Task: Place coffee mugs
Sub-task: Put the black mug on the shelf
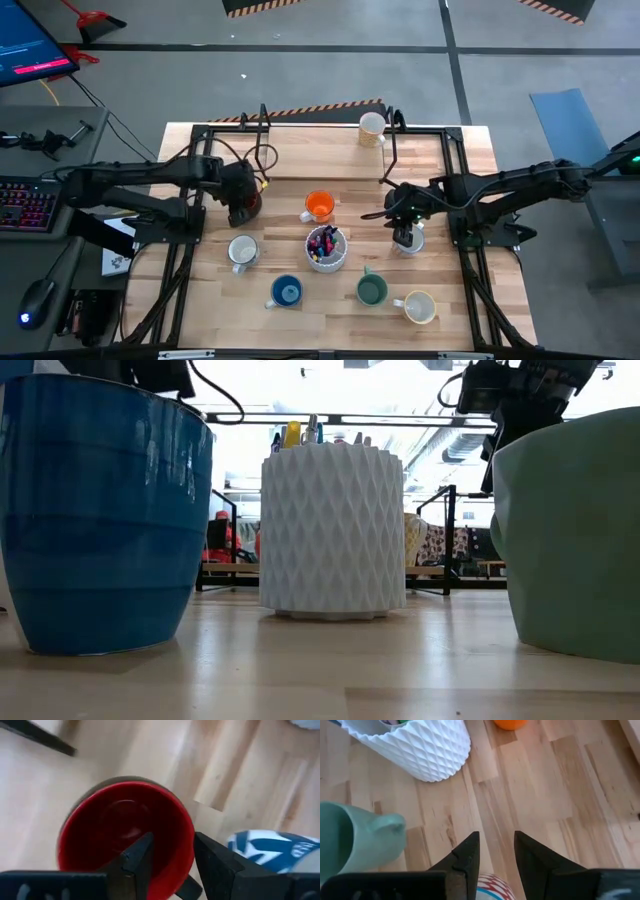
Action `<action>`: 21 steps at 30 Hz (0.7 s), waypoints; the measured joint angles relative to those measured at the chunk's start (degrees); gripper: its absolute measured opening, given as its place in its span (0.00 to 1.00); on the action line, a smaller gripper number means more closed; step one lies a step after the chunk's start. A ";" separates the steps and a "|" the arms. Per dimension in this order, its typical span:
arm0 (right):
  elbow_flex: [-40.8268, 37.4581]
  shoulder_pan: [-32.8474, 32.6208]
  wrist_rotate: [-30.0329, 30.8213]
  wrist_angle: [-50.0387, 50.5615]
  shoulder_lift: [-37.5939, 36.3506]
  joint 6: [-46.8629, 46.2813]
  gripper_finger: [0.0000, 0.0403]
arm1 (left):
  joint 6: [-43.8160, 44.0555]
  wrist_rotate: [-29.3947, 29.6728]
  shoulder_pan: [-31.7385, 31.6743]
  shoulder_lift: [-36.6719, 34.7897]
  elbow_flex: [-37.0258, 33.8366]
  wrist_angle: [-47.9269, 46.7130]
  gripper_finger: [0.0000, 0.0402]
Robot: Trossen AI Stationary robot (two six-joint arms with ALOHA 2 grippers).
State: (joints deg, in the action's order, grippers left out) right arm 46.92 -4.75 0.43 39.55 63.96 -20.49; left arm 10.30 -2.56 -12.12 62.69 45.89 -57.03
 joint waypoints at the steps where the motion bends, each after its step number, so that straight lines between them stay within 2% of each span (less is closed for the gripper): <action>1: 0.00 0.00 0.16 0.00 0.00 0.02 0.25 | -0.04 -0.96 0.02 0.50 0.00 0.08 0.33; 16: 0.00 0.02 0.21 0.04 0.02 0.52 0.25 | -0.42 0.81 -2.25 0.83 -0.33 -1.76 0.33; 21: 0.00 0.02 0.67 0.04 0.02 0.57 0.25 | -3.04 4.40 -3.37 0.70 -0.33 -1.12 0.33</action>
State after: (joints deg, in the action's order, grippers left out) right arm 46.92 -4.73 1.10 39.59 63.99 -19.92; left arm 7.26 1.84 -15.49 63.39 45.56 -58.15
